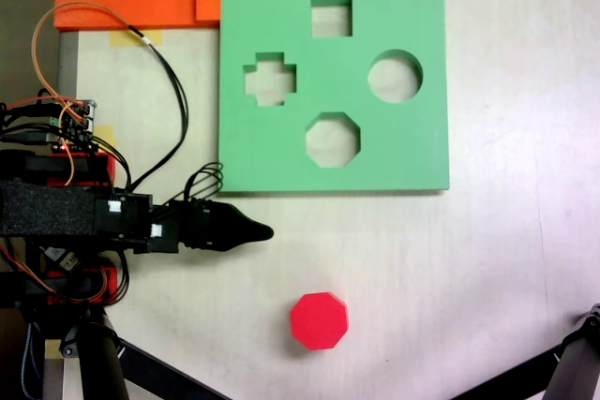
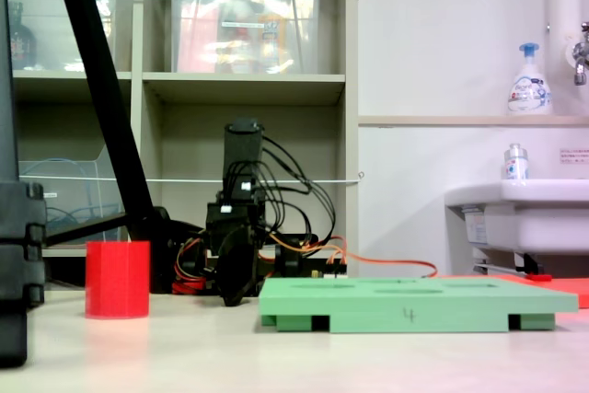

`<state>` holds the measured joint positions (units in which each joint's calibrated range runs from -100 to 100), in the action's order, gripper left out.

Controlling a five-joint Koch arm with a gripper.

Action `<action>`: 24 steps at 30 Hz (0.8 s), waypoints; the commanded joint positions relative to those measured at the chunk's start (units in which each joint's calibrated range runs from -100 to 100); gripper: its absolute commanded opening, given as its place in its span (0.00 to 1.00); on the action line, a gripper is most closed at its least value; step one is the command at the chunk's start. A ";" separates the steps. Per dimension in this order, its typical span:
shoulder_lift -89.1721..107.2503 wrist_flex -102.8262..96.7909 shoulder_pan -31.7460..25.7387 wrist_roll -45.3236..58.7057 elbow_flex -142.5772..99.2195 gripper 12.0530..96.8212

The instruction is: Put the octagonal pillar block into the corresponding hole

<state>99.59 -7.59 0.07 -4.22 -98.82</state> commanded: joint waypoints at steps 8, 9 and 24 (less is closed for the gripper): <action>0.41 5.32 0.00 0.24 -1.18 0.43; 0.41 5.32 0.00 0.24 -1.18 0.43; 0.41 5.42 -0.93 0.29 -1.18 0.43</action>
<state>99.59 -7.59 -0.32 -4.22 -98.82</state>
